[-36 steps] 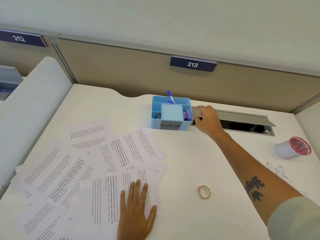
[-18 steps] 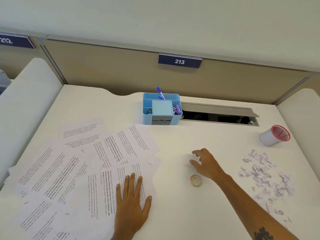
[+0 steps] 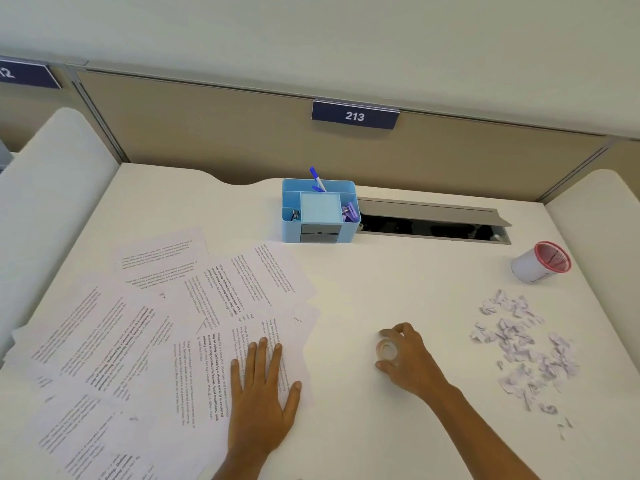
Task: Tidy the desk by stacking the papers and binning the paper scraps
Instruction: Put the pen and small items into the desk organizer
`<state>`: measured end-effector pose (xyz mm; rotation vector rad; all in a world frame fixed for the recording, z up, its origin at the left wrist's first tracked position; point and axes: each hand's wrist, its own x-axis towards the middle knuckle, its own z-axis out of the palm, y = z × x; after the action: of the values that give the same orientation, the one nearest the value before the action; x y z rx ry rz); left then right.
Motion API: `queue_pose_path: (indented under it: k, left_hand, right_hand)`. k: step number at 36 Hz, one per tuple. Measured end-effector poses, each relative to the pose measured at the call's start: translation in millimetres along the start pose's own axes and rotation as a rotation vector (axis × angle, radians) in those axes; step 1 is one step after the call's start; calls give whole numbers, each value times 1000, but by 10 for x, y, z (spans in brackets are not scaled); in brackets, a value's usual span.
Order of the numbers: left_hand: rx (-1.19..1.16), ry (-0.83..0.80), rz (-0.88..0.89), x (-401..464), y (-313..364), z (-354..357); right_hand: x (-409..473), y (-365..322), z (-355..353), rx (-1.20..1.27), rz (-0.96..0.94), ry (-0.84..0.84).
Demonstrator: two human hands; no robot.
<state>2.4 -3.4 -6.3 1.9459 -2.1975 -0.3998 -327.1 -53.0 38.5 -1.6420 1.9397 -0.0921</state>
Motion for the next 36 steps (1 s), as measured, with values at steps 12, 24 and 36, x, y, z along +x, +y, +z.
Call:
queue_pose_path:
  k: [12,24,36]
  left_hand:
    - [3,-6,-1,2,3,-17]
    - [5,-23,-10,17,18,-30]
    - [-3,-16,-10,21,11,3]
  right_hand:
    - [153,-140,-19,66,-37,82]
    - [869,-706,-492,168,-152,242]
    - [1781,-1519,-1008,210,-227,338]
